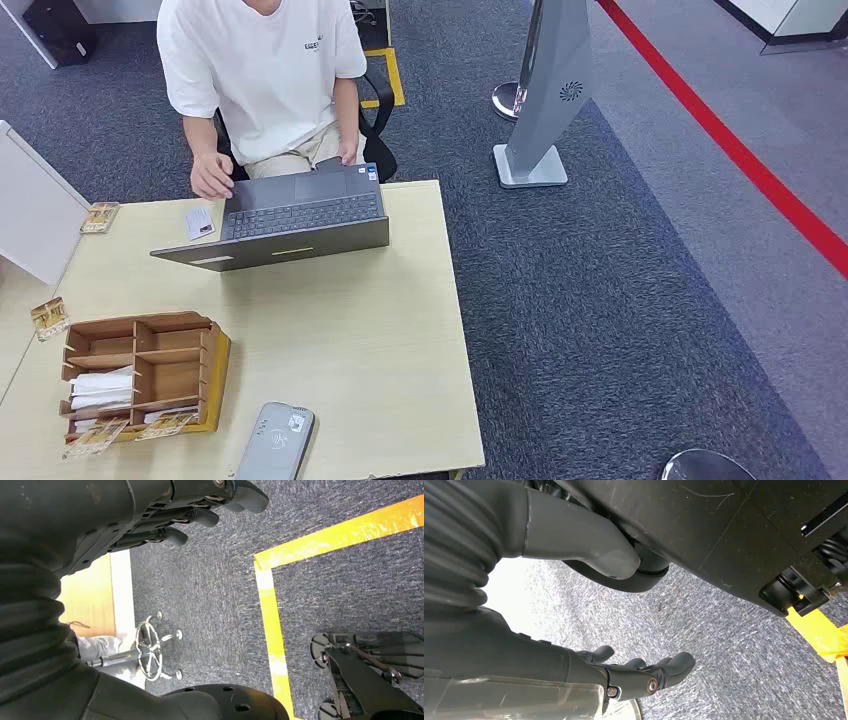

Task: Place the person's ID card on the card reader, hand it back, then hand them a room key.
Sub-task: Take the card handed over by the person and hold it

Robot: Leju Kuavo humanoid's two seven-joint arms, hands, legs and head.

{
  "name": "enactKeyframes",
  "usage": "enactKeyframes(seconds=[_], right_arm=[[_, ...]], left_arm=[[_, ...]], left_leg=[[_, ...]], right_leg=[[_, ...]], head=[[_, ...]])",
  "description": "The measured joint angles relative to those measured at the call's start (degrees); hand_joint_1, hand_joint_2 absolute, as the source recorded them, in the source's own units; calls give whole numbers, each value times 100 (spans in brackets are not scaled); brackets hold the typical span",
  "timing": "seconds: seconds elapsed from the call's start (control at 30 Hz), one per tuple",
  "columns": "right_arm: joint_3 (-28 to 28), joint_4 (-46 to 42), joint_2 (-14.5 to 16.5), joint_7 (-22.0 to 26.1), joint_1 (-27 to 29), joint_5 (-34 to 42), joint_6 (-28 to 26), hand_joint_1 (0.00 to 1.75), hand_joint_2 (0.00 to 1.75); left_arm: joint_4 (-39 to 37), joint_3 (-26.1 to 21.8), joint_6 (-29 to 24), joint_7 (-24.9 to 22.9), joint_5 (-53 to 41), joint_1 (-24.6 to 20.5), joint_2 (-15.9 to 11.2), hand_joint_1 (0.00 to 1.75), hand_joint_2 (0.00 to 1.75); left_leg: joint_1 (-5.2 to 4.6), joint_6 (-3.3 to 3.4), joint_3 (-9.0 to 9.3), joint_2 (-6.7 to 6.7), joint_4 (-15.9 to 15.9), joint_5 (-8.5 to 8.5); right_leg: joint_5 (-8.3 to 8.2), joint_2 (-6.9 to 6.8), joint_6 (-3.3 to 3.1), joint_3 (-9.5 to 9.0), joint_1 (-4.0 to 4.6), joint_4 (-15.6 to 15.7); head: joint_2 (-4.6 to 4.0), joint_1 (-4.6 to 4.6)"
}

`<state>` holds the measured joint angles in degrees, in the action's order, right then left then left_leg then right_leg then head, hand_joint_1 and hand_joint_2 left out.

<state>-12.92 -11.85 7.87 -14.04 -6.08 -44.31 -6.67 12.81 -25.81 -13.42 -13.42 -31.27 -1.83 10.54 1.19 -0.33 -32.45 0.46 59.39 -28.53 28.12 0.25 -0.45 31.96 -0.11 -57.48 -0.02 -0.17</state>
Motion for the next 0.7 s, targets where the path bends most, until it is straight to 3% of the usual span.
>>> enactKeyframes(seconds=[0.17,0.37,0.53,0.7], right_arm=[[1,0,-1,-4,0,58,-13,0,175],[60,2,5,-70,4,327,-80,0,175],[181,14,32,-38,13,477,-138,0,175],[271,17,46,-35,13,519,-140,0,175]], left_arm=[[1,-187,-292,108,645,-5,24,0,175],[10,-1555,-1434,1001,2625,-40,274,0,175],[170,-2599,-1547,2165,3295,-64,598,0,175],[319,-3145,-1608,2467,3401,-87,763,0,175]], left_leg=[[0,0,0,0,0,0],[-2,0,1,0,1,0],[-3,1,0,0,1,-1],[-2,1,2,1,1,0]], right_leg=[[0,0,0,0,0,0],[0,-1,0,1,-3,0],[0,0,1,0,-3,1],[-1,1,0,-1,-3,1]], head=[[0,-1],[0,-1],[0,0],[0,-1]])
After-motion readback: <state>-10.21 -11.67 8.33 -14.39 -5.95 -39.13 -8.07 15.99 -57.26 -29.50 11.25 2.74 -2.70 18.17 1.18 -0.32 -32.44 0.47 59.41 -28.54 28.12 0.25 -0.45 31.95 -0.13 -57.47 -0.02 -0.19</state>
